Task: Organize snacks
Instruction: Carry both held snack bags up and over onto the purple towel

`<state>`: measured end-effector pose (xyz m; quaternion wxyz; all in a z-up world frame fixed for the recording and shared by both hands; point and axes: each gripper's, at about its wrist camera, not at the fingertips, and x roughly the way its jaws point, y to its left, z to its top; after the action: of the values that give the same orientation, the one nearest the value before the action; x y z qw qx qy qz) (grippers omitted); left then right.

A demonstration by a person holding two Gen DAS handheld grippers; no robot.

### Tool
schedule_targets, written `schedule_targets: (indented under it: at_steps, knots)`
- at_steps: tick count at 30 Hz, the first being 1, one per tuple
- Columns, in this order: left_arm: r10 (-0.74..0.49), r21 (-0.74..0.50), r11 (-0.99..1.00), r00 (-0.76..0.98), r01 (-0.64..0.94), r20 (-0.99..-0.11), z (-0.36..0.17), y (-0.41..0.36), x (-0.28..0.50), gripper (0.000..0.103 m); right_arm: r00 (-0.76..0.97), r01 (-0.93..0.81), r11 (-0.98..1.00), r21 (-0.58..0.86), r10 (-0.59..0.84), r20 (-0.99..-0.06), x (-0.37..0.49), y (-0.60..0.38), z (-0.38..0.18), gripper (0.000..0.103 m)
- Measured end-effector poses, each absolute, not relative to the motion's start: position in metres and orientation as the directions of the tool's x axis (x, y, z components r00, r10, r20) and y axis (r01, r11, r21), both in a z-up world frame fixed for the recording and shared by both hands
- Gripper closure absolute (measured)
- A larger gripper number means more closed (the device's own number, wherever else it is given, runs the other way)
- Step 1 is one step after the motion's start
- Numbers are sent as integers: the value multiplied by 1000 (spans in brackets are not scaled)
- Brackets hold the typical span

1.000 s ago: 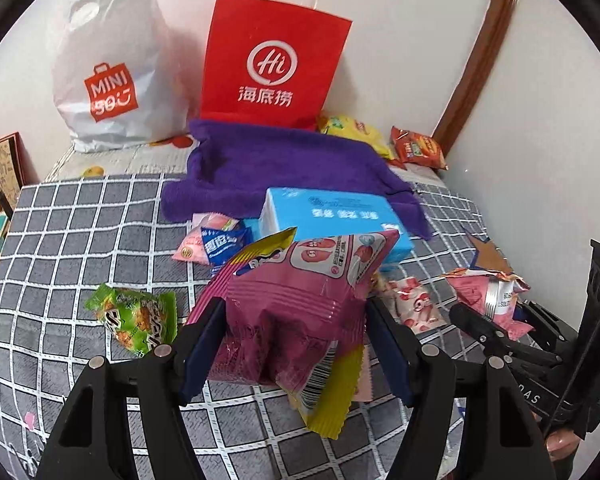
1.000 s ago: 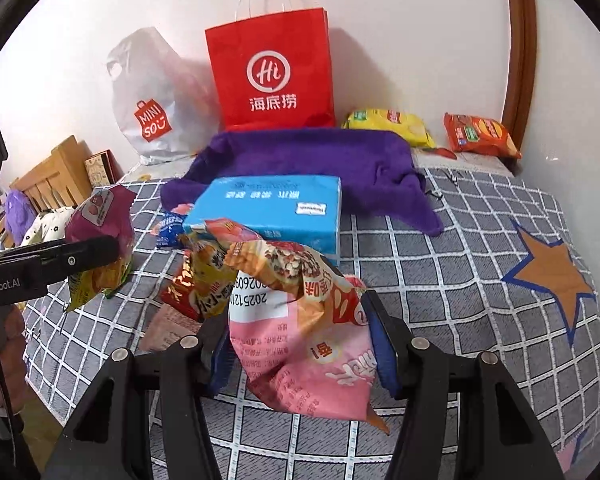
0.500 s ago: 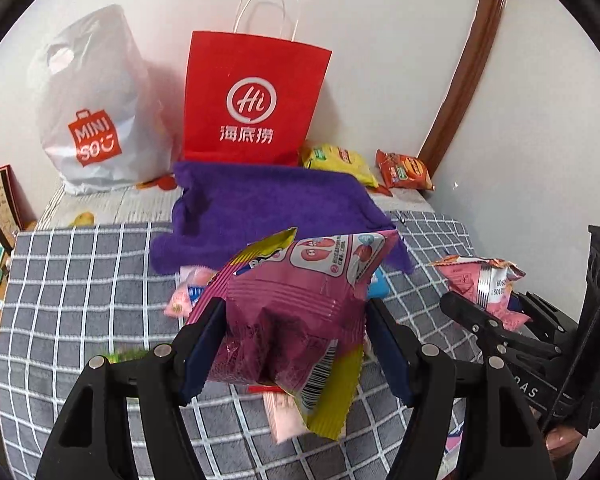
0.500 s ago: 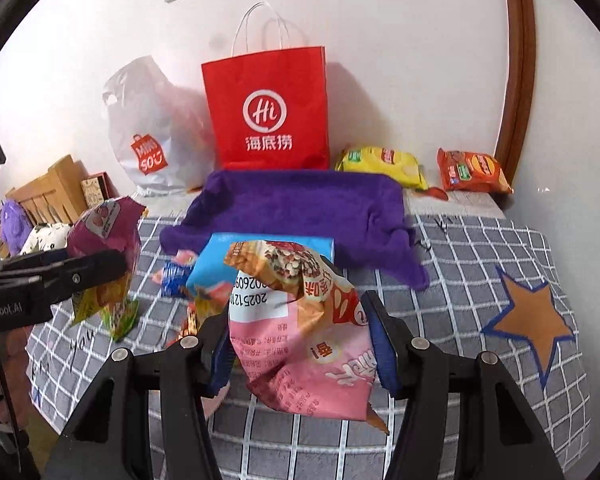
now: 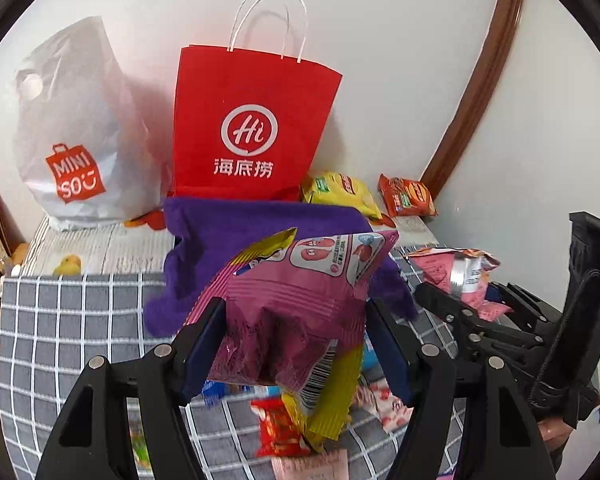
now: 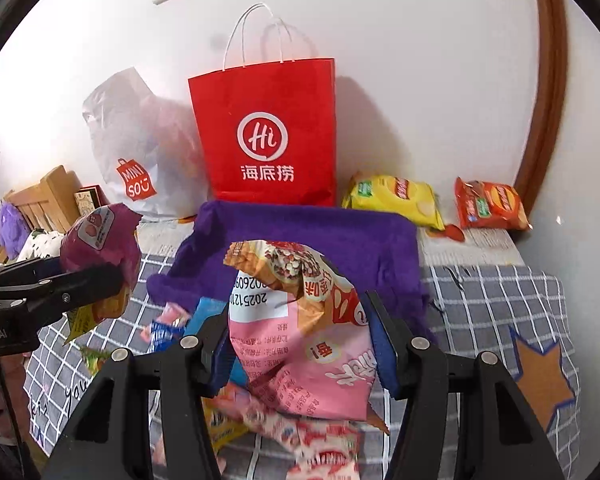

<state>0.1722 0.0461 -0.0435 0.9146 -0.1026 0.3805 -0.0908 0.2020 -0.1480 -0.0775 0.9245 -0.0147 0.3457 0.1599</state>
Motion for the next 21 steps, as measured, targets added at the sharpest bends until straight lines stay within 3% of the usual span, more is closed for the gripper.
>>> schedule_targets:
  at_steps: [21]
  knots:
    - [-235, -258, 964, 684, 70, -691, -64, 68, 268, 34, 705, -308, 948, 76, 281, -651, 322, -124, -84, 46]
